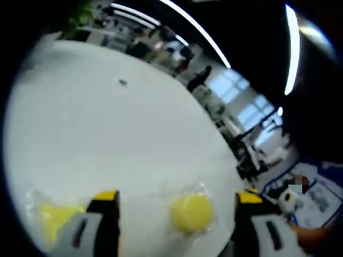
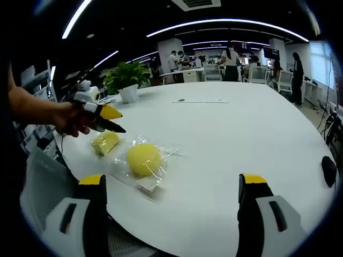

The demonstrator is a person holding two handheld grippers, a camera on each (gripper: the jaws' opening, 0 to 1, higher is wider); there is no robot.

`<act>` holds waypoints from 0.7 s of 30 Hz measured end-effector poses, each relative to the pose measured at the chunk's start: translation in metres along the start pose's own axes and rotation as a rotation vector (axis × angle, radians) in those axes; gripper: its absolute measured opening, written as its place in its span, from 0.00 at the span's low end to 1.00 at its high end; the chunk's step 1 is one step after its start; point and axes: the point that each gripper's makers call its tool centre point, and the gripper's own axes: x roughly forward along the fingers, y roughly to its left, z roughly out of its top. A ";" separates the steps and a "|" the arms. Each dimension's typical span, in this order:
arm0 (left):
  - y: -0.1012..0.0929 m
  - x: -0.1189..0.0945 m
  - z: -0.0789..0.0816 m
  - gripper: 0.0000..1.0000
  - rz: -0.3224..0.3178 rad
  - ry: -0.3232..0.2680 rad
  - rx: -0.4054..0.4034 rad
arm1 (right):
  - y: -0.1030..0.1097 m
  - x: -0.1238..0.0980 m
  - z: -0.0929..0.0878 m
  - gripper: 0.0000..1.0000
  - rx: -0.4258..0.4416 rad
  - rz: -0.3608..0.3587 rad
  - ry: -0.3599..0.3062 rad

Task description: Compare the silicone blocks by pressing each to a similar depth, holding the contact briefly, and releasing to observe deformation and rebound differences across the visible hardness samples.

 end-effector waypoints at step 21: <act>0.012 0.036 -0.020 0.51 0.008 0.068 -0.276 | -0.007 -0.007 -0.006 0.96 0.031 -0.002 0.005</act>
